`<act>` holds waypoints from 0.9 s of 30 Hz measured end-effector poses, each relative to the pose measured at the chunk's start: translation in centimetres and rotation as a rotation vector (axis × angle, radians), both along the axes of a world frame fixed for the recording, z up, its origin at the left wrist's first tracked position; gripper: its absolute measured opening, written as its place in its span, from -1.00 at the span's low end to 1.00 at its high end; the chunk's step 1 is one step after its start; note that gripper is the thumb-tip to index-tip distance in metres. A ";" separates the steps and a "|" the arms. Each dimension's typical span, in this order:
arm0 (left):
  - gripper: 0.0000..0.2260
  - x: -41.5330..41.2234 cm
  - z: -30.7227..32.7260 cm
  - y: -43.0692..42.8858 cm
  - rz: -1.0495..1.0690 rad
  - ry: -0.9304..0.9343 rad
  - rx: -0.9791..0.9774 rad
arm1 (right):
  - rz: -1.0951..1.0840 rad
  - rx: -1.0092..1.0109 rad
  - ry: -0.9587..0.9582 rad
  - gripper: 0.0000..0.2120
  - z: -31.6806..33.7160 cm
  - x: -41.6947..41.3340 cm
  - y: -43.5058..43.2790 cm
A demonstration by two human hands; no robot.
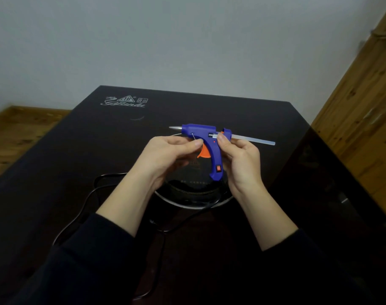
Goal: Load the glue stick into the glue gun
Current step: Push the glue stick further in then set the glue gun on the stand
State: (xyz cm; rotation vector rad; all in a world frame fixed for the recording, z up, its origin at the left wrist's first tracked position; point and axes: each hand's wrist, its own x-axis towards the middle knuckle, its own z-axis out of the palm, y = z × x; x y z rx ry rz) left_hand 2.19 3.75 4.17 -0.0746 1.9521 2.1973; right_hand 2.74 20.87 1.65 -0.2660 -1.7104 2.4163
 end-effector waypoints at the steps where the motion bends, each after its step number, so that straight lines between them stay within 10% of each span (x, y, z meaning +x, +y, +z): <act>1: -0.81 0.0 -0.1 0.2 0.000 0.000 0.027 | 0.007 -0.006 0.000 -0.74 0.0 0.0 -0.1; 19: -0.68 0.0 0.0 0.6 0.179 0.072 0.141 | 0.058 0.037 -0.050 -0.70 -0.1 0.0 -0.2; 27: -0.66 -1.0 -0.1 -2.0 0.122 0.741 -0.734 | 0.054 0.022 -0.114 -0.79 0.2 0.1 0.1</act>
